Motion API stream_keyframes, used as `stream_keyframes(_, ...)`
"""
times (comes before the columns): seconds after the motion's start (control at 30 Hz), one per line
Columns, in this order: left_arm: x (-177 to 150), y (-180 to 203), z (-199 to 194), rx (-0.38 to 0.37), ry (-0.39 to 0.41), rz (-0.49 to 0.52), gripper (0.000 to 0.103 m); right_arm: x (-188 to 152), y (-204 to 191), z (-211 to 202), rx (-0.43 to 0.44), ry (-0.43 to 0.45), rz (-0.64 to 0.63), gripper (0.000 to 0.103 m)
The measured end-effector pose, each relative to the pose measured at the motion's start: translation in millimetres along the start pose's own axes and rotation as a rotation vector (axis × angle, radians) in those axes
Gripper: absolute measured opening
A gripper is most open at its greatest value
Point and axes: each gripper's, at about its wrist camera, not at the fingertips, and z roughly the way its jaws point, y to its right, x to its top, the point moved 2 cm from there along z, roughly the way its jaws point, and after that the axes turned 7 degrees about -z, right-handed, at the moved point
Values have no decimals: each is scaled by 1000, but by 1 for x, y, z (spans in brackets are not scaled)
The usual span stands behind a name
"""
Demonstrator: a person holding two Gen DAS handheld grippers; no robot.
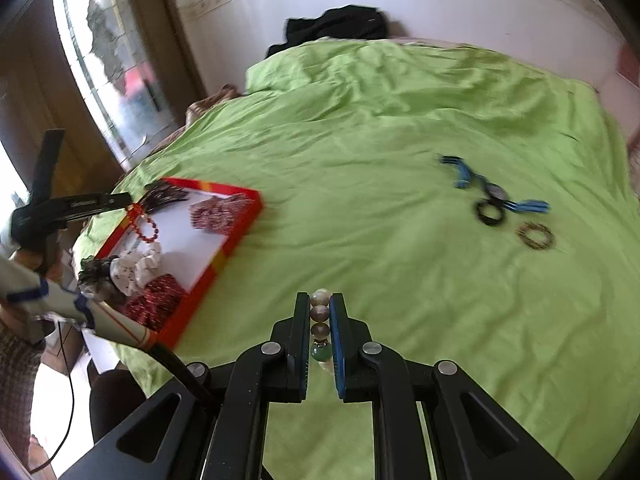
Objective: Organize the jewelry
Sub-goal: 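Carry red bead and pearl bracelets into the red tray and release both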
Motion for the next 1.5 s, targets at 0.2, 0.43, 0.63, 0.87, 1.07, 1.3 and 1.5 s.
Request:
stream_keyframes(0.2, 21, -45, 33, 49, -37, -63, 7, 40, -62, 38, 77, -24, -80, 10)
stream_keyframes(0.43, 29, -75, 57, 64, -69, -117, 7, 97, -156, 96, 183, -44, -183, 10)
stream_keyframes(0.63, 23, -96, 68, 66, -99, -171, 7, 126, -196, 156, 343, -83, -90, 11)
stream_keyframes(0.87, 22, -101, 64, 21, -85, -195, 7, 111, -193, 218, 280, -176, -78, 11)
stream_keyframes(1.07, 23, -86, 43, -10, -37, -168, 15, 109, -182, 211, 250, -152, -104, 41)
stream_keyframes(1.3, 14, -55, 2, 30, 49, -104, 33, 90, -155, 139, 181, -51, -198, 54)
stream_keyframes(1.5, -23, -4, -42, -52, 111, -102, 42, 15, -92, 69, 26, -19, -198, 56)
